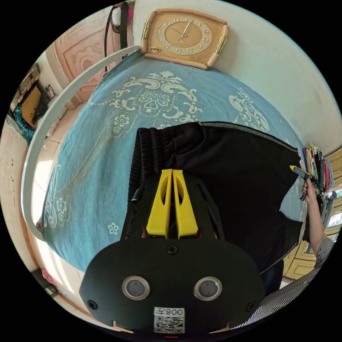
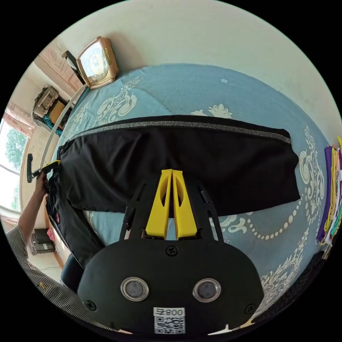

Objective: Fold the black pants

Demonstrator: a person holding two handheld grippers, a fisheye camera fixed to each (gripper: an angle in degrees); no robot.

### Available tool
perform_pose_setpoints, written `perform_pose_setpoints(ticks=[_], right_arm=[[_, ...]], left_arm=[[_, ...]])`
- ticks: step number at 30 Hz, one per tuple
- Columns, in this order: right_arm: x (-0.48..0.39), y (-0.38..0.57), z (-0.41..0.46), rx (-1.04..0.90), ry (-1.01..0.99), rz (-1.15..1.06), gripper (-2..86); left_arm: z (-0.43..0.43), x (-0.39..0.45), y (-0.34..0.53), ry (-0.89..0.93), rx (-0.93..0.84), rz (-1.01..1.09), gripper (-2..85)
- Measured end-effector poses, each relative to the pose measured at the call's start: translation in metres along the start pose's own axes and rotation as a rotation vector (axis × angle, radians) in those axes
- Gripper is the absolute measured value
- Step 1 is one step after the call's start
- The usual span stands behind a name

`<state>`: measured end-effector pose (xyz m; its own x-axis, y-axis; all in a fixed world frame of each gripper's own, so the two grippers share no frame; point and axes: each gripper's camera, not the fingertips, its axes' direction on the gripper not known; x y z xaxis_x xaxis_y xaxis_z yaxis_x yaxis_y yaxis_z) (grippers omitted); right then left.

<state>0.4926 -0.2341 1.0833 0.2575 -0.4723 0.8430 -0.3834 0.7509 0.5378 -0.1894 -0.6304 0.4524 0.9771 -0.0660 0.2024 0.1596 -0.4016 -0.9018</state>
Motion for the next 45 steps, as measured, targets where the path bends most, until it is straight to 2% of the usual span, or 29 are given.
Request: perform_pose_setpoints(ticks=[7,12,15,16,19,24,26,31,37,42,45], right_arm=[[0.003,0.035,-0.016,0.069,-0.009,-0.066,0.1],[-0.063,0.084,-0.008,0.035,-0.243,-0.259,0.1],[-0.119,0.093,0.019,0.0,-0.319,-0.389,0.0],[-0.128,0.094,0.027,-0.014,-0.319,-0.403,0.0],[-0.159,0.102,0.078,-0.156,-0.301,-0.48,0.0],[-0.132,0.115,0.082,-0.118,-0.315,-0.431,0.0],[-0.123,0.118,0.08,-0.104,-0.319,-0.43,0.0],[-0.099,0.108,0.078,-0.045,-0.339,-0.407,0.1],[-0.083,0.087,0.087,-0.018,-0.404,-0.416,0.1],[-0.087,0.097,0.146,-0.144,-0.299,-0.419,0.0],[-0.076,0.097,0.156,-0.132,-0.36,-0.373,0.2]], left_arm=[[-0.046,-0.007,0.061,-0.053,0.151,0.063,0.1],[-0.052,-0.03,0.121,-0.103,0.134,-0.03,0.1],[-0.032,-0.053,0.14,-0.162,0.01,-0.089,0.2],[-0.033,-0.062,0.146,-0.118,0.054,-0.106,0.2],[-0.038,-0.077,0.144,-0.078,0.033,-0.168,0.2],[-0.057,-0.073,0.142,-0.094,0.114,-0.123,0.2],[-0.07,-0.074,0.139,-0.054,0.199,-0.121,0.2],[-0.08,-0.069,0.11,0.034,0.274,-0.025,0.2],[-0.069,-0.063,0.056,0.127,0.228,0.027,0.2],[-0.046,-0.06,0.046,-0.004,0.096,0.024,0.3],[-0.047,-0.073,0.051,0.075,0.135,-0.032,0.4]])
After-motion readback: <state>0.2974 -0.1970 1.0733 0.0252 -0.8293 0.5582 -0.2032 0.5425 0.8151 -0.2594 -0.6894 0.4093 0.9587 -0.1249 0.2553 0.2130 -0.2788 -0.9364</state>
